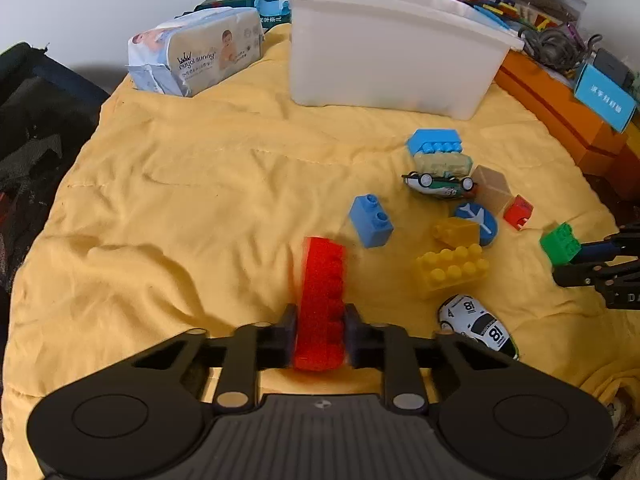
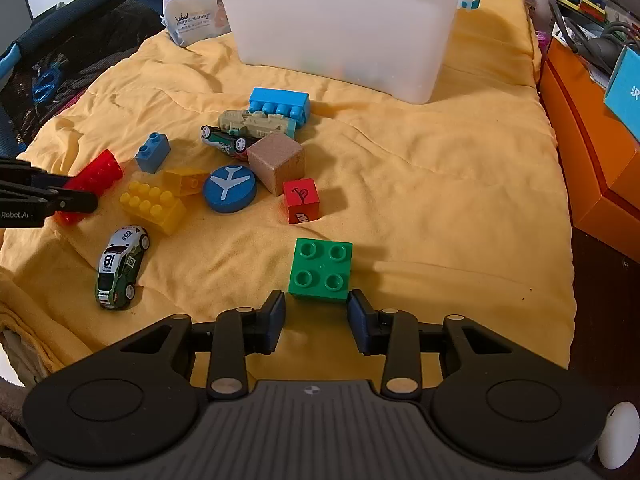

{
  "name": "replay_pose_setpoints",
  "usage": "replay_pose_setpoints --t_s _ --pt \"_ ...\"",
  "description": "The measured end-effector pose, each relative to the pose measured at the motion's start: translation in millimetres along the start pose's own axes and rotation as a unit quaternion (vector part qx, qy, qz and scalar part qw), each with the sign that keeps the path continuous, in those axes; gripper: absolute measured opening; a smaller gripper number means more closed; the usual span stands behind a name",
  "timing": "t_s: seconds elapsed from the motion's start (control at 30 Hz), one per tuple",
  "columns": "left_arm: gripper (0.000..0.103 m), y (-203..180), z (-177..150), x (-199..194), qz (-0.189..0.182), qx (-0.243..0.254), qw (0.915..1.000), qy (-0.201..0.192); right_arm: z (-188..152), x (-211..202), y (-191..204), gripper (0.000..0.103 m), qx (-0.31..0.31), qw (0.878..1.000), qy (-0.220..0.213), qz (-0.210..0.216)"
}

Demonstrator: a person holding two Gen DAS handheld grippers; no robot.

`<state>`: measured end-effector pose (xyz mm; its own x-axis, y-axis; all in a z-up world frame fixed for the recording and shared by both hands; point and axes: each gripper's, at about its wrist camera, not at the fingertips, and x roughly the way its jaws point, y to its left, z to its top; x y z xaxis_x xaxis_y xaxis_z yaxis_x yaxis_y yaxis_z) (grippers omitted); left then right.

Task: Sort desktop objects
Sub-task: 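Lift the red brick with the left tool while the right tool lifts the green block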

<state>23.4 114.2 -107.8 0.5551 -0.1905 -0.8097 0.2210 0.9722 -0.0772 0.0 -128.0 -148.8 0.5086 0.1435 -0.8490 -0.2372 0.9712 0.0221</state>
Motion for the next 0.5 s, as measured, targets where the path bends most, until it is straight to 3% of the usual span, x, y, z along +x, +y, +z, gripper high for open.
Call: replay_pose_setpoints --t_s 0.1,0.2,0.27,0.33,0.37,0.43,0.5 --pt "0.025 -1 4 -3 -0.038 -0.001 0.9993 -0.002 0 0 0 0.040 0.000 1.000 0.000 0.000" --pt "0.025 3 9 2 -0.119 -0.056 0.9912 0.013 0 0 0 0.040 0.000 1.000 0.000 0.000" --pt "0.025 6 8 12 -0.132 -0.089 0.9868 0.030 0 0 0 0.040 0.000 1.000 0.000 0.000" --pt "0.030 7 8 14 -0.121 -0.093 0.9878 0.033 0 0 0 0.040 0.000 1.000 0.000 0.000" --pt "0.036 4 10 11 -0.095 -0.079 0.9919 0.029 0 0 0 0.040 0.000 1.000 0.000 0.000" --pt "0.067 -8 13 2 -0.030 -0.019 0.9993 0.009 0 0 -1 0.041 0.001 1.000 -0.001 0.000" --pt "0.073 -17 11 -6 0.007 0.030 0.9995 -0.012 0 1 -1 0.041 0.003 1.000 -0.001 0.001"
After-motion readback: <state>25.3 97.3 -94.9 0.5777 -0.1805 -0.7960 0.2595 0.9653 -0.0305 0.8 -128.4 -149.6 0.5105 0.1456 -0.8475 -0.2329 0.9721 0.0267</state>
